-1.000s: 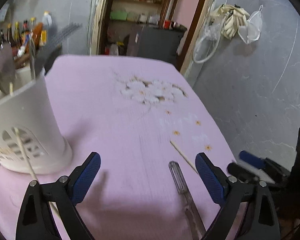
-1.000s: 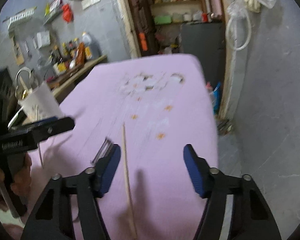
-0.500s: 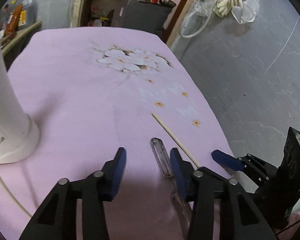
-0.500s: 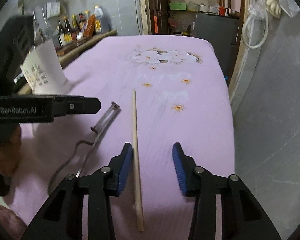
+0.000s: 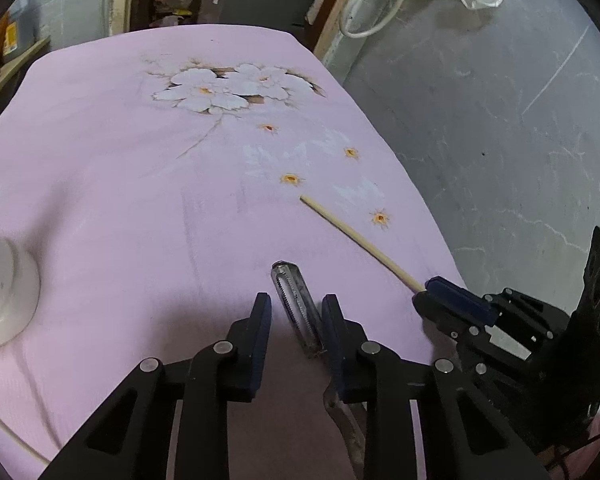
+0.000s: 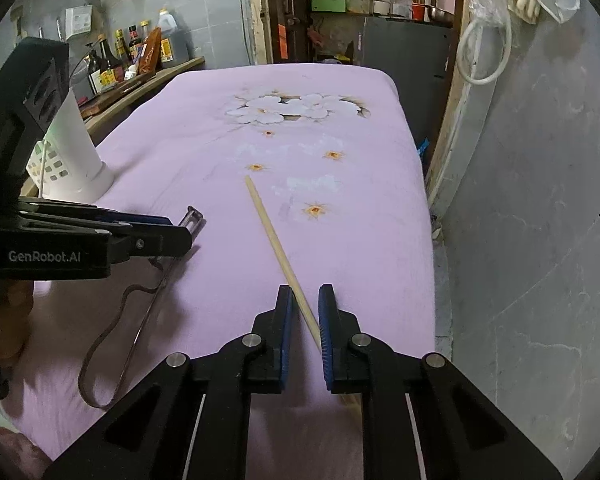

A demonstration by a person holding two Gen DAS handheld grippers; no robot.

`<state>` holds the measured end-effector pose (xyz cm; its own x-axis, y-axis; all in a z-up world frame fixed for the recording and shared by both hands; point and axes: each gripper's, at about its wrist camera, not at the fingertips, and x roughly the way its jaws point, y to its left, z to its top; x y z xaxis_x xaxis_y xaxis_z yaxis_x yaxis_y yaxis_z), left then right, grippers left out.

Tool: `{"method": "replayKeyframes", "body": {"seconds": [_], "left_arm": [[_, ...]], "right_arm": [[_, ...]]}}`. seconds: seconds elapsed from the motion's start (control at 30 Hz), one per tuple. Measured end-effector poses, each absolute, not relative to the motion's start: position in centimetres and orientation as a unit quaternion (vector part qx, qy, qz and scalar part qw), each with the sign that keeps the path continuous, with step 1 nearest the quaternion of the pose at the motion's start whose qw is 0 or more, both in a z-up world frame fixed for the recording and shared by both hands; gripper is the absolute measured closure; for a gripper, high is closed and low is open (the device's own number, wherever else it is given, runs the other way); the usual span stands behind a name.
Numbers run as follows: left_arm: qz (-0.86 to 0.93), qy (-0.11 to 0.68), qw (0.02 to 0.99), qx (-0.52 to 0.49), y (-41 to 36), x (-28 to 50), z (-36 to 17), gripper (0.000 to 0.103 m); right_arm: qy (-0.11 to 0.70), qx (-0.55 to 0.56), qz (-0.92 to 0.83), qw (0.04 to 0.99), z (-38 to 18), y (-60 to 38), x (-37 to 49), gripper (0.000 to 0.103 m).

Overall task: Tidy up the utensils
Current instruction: 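Grasp the silver peeler with the left tool while the right tool grasps the chopstick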

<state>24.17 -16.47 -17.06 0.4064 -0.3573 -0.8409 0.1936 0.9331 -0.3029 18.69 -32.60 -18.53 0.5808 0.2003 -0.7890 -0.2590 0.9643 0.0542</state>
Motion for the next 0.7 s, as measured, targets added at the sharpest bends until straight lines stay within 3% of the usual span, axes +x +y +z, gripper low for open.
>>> {"method": "replayKeyframes", "body": {"seconds": [0.37,0.7], "left_arm": [[-0.151,0.529,0.833,-0.066,-16.5,24.4,-16.6,0.090],[-0.135,0.546,0.818,-0.117,-13.2,23.8,-16.5,0.089]], "right_arm": [[0.463,-0.019,0.167,0.870,-18.5,-32.7,21.0,0.091],[0.493,-0.066,0.220,0.839,-18.3,-28.6,25.7,0.091]]}}
